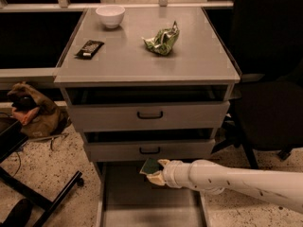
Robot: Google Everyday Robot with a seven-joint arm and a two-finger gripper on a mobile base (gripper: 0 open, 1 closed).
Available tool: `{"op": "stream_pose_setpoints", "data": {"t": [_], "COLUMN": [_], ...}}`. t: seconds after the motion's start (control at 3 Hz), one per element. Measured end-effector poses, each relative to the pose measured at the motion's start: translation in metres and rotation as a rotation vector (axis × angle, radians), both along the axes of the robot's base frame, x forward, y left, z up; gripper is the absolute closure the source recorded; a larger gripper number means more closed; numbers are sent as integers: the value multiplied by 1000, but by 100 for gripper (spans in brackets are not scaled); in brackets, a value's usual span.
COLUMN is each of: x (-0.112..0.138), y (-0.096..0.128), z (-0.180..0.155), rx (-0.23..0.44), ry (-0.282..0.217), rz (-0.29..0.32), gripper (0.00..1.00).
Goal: Pick sponge from bottom drawer and place on counter
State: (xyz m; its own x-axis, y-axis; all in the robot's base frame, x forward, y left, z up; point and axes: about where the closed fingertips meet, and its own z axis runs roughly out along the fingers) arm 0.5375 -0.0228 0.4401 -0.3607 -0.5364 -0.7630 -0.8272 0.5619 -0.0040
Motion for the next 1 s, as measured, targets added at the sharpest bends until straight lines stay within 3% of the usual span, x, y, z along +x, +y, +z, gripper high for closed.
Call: {"op": "stream_pose_setpoints", "data": {"t": [0.33,0.67,1.0], "x": [-6,-25,-34], "y": [1,9,21], "z": [33,114,199], "rx": [49,101,77], "ry": [-35,-102,-165], "rz": [25,77,135], "gripper": [100,100,100]}}
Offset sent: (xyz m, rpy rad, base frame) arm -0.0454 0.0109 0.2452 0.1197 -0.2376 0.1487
